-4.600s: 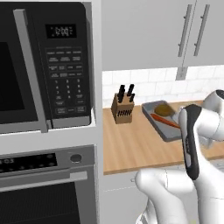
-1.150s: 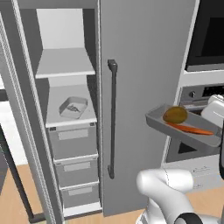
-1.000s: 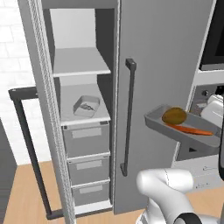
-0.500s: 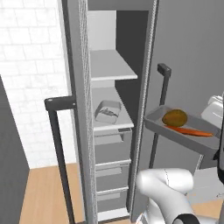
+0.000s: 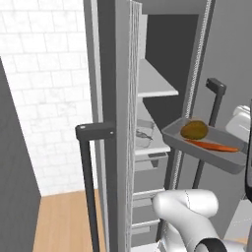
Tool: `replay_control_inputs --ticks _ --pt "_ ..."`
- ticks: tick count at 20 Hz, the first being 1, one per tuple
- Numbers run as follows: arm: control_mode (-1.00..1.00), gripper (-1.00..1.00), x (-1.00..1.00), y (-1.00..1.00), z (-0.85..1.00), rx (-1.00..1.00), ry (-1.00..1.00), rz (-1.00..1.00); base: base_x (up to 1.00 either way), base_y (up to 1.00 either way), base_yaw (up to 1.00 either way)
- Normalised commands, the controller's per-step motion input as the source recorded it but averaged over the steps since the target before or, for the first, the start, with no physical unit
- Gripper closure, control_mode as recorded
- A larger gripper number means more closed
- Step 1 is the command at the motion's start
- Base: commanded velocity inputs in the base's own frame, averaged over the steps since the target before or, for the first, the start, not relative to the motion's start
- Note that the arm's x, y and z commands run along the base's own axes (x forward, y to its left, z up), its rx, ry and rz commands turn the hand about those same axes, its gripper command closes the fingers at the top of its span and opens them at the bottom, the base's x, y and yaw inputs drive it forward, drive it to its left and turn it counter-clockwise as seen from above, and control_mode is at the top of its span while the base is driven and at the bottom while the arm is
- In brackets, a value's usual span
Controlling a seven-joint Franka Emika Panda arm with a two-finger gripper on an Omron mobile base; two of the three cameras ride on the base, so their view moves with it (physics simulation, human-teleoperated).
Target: Take the meat container that has the fish and place it on the second highest rack of the freezer. Then take the vegetable container that has the carrot and avocado and place it on the highest rack of the freezer.
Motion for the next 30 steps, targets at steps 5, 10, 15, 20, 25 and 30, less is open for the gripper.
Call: replay_control_inputs --ticks 5,10,15,20,25,30 --pt "1.0 1.0 0.0 0.0 0.0 0.0 0.0 0.0 0.82 0.4 -0.03" --pt "-1.0 1.0 0.34 0.2 0.07 0.0 0.01 -0.03 0.3 0.16 -0.01" --pt "-1.0 1.0 0.56 0.29 0.18 -0.01 0.0 -0.26 0.0 0.0 0.0" --pt "-1.0 1.0 0.46 0.6 0.16 -0.02 -0.11 -0.29 0.0 0.0 0.0" --pt "-1.0 1.0 0.81 0.43 0.16 0.0 -0.13 -0.15 0.0 0.0 0.0" --pt "-1.0 1.0 0.91 0.23 0.23 0.0 -0.15 0.0 0.0 0.0 0.0"
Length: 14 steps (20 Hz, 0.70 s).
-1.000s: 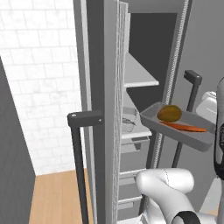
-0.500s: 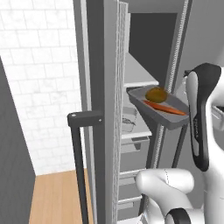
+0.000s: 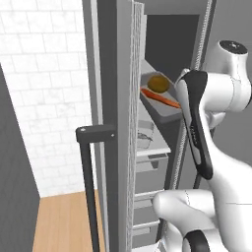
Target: Take the meat container that has the fish and place it on the second highest rack of the freezer. Then take the vegetable container that has the carrot and avocado and place it on the highest rack of the freezer.
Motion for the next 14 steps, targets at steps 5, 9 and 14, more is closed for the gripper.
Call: replay_control_inputs --ticks 5,9,14 --pt "-1.0 1.0 1.0 0.21 0.16 0.0 -0.06 0.0 0.0 0.0 0.0" --pt "-1.0 1.0 1.0 0.04 0.0 0.0 0.0 0.0 0.0 0.0 0.0" --pt "-1.0 1.0 1.0 0.0 -0.02 0.0 0.01 -0.01 0.0 0.0 0.0"
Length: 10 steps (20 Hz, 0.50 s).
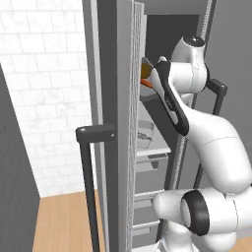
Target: Take the meat container that has the fish and place it on the second highest rack of the freezer. Then take the vegetable container that has the carrot and avocado and place it on the highest rack of the freezer.
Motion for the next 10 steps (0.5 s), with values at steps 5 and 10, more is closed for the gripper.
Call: replay_control_inputs --ticks 5,10 --pt "-1.0 1.0 1.0 0.0 -0.1 0.0 0.03 -0.05 0.0 0.0 0.0" --pt "-1.0 1.0 1.0 0.0 -0.2 0.0 0.04 -0.07 0.0 0.0 0.0"
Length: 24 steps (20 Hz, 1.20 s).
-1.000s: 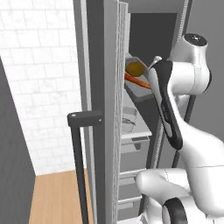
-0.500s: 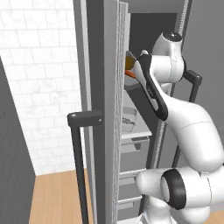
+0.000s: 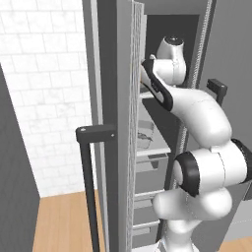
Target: Take the meat container that has the fish and place it on the second highest rack of the freezer. Then take the vegetable container that has the carrot and avocado and place it on the highest rack of the freezer.
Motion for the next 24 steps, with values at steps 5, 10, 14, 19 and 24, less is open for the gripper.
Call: replay_control_inputs --ticks 5,10,14,19,24 --pt "-1.0 -1.0 0.84 0.02 -0.24 0.0 0.03 -0.05 0.0 0.0 0.0" --pt "-1.0 -1.0 0.23 0.05 -0.1 0.0 -0.01 -0.03 0.0 0.0 0.0" --pt "-1.0 -1.0 -0.42 0.0 0.0 0.03 -0.12 0.0 0.0 0.0 0.0" --pt "-1.0 -1.0 -0.91 -0.07 0.02 0.05 -0.22 0.0 0.0 0.0 0.0" --pt "-1.0 -1.0 -1.0 -0.33 -0.02 0.07 -0.07 0.0 0.0 0.0 0.0"
